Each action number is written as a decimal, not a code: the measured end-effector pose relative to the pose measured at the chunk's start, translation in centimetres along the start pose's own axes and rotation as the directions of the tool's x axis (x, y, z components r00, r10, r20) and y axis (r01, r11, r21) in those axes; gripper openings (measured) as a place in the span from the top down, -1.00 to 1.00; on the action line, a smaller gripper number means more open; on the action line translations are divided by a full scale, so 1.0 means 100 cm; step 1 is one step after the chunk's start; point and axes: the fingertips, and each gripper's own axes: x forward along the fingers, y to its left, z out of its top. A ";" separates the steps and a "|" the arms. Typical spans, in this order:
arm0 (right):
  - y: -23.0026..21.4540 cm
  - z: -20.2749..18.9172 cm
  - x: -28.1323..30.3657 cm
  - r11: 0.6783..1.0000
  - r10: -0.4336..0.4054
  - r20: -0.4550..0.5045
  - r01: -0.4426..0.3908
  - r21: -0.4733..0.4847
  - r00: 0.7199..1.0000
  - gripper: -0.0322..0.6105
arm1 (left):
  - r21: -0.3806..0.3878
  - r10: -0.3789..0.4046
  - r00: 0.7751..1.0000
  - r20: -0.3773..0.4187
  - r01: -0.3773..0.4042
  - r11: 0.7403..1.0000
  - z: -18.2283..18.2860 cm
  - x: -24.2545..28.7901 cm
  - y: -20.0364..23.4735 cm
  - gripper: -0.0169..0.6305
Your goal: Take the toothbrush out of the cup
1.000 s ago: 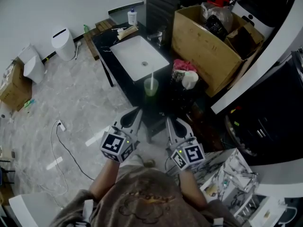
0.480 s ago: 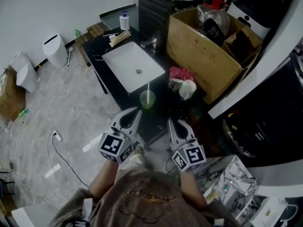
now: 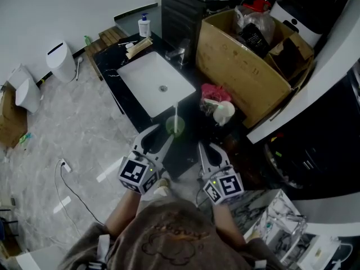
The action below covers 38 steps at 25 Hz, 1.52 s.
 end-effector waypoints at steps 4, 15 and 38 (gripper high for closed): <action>-0.003 -0.003 0.008 1.000 0.004 -0.006 -0.004 0.003 1.000 0.90 | -0.012 0.000 1.000 -0.028 0.000 1.000 -0.007 0.009 0.006 0.30; -0.016 -0.003 0.025 1.000 -0.005 -0.004 0.005 0.009 1.000 0.90 | -0.024 -0.040 0.983 -0.180 0.036 0.999 -0.058 0.050 0.039 0.30; -0.038 -0.013 0.037 0.998 -0.056 -0.040 0.057 0.021 0.998 0.90 | -0.047 -0.130 0.926 -0.355 0.122 0.991 -0.118 0.126 0.063 0.34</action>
